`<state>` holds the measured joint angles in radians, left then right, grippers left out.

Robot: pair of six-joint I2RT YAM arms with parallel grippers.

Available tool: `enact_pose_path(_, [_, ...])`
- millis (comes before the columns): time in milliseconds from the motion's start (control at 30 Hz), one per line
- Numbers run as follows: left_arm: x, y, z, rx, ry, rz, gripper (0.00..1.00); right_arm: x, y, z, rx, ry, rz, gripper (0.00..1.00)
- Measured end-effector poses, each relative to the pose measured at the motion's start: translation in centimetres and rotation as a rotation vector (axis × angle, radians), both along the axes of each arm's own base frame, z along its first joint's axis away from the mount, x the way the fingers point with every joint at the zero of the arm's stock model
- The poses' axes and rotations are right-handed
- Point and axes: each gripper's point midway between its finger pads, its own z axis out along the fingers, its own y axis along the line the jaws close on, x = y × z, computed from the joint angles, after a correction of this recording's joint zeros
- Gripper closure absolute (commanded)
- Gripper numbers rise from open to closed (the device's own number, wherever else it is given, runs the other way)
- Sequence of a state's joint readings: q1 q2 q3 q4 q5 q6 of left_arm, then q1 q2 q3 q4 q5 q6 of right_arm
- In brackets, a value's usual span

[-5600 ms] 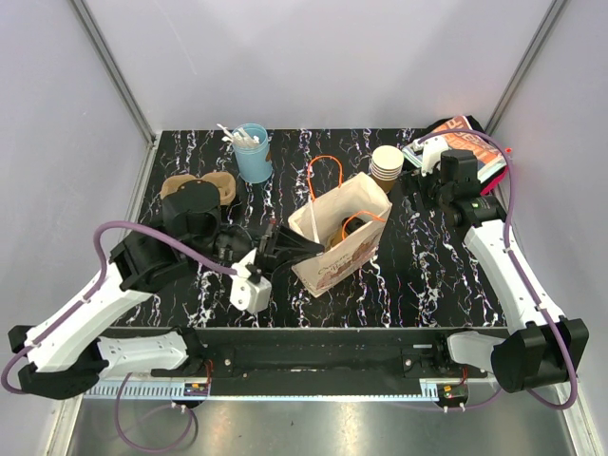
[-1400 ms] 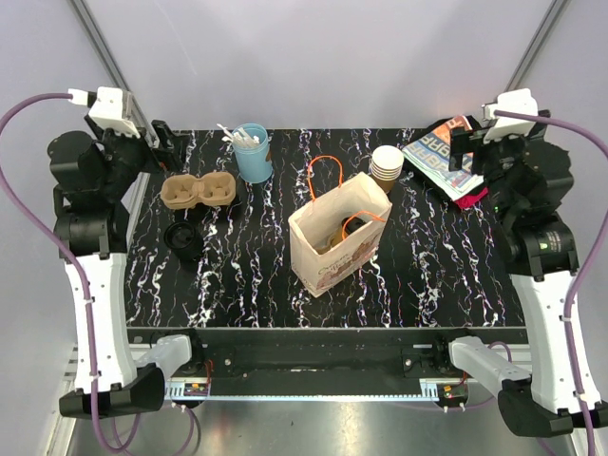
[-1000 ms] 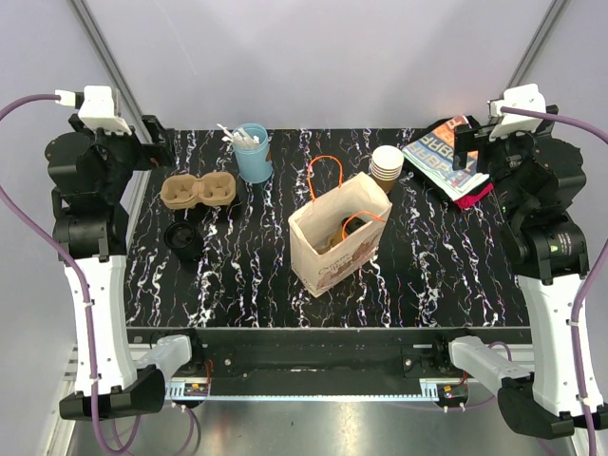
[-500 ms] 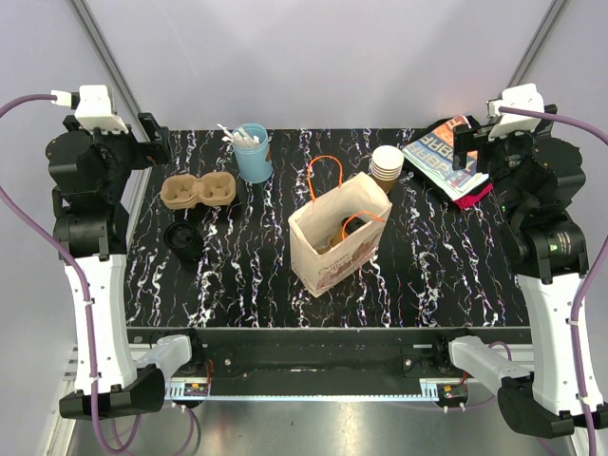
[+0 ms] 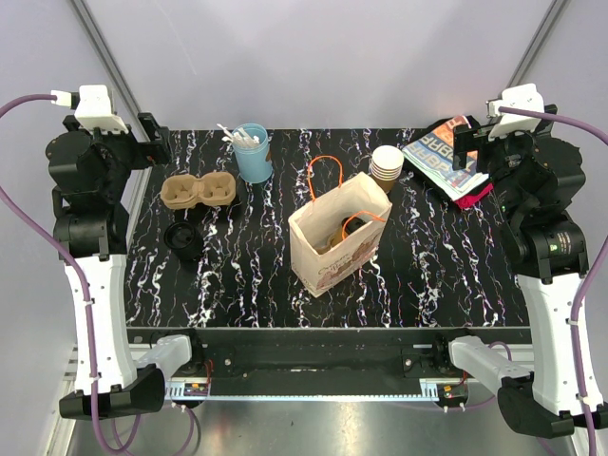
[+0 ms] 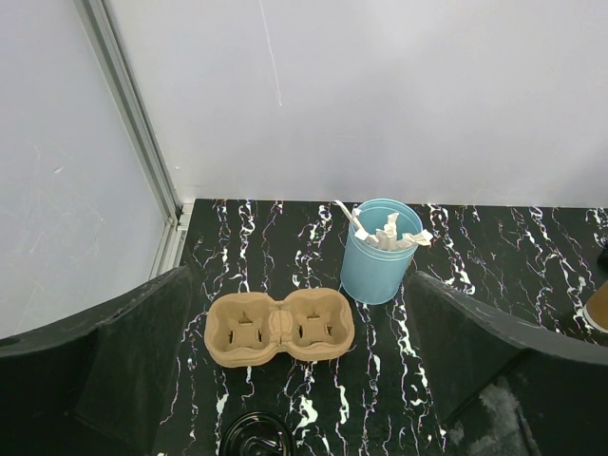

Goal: Pack the takeout coffee

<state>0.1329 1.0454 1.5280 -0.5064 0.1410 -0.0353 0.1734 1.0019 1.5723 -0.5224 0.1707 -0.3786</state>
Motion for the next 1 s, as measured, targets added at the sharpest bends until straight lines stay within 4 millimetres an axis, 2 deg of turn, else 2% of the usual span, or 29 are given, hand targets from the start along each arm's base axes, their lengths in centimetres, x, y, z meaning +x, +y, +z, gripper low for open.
enact_pose_path(767, [-0.02,0.0,0.07,0.0,-0.002,0.0,0.01,0.0,0.0,0.0,0.0,0.0,0.0,0.0])
enact_pose_path(1000, [-0.02,0.0,0.07,0.0,-0.002,0.0,0.06,0.0,0.0,0.0,0.0,0.0,0.0,0.0])
